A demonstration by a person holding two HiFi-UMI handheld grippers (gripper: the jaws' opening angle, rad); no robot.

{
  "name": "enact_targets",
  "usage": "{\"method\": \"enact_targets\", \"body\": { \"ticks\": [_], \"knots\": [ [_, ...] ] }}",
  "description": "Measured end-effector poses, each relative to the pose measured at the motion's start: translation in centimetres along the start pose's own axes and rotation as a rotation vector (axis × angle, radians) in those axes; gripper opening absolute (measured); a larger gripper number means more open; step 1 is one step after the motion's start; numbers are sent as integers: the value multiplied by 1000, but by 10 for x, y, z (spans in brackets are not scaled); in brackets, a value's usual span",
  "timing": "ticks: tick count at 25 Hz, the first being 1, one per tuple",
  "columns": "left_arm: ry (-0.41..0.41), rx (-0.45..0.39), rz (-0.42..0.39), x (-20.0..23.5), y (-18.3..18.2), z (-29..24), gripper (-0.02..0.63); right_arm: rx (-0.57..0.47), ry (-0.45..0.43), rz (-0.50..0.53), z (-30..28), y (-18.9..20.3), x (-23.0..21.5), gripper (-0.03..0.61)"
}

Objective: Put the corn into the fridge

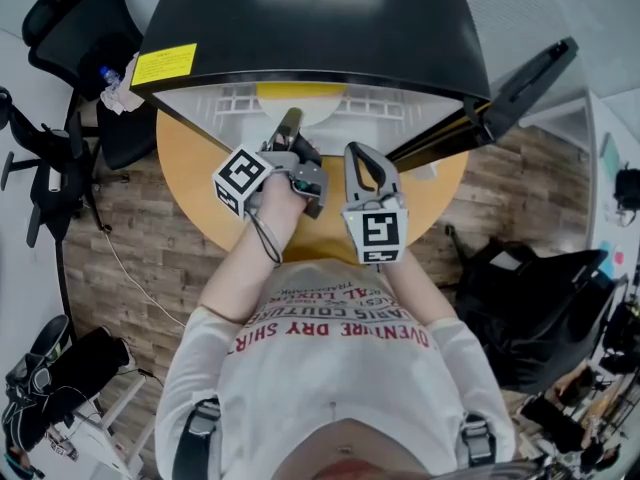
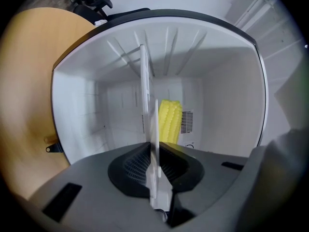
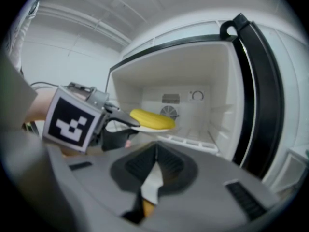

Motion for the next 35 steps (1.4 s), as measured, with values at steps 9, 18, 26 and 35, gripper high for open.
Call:
{"method": "enact_targets", "body": {
  "ticks": [9, 18, 26, 35],
  "knots": [
    [26, -26, -29, -10, -4, 6, 235, 4, 6, 8, 5, -2, 3, 28],
    [69, -7, -150, -10, 1, 26, 238, 0, 6, 21, 14, -6, 14, 28],
    [65, -60, -175, 4, -6, 60, 90, -20, -16, 30, 21, -9, 32, 28],
    [129, -100, -415, -10, 4, 97, 26, -21, -35, 44, 34, -8, 52, 28]
  ]
}}
Point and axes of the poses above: the fingertips, and each gripper's own axes: z backward along the fingers, x to its left, y out of its underside, the point moved 3 cm from there along z, backward along the fingers, and after that the axes turned 15 degrees about -y, right-handed, at the moved point
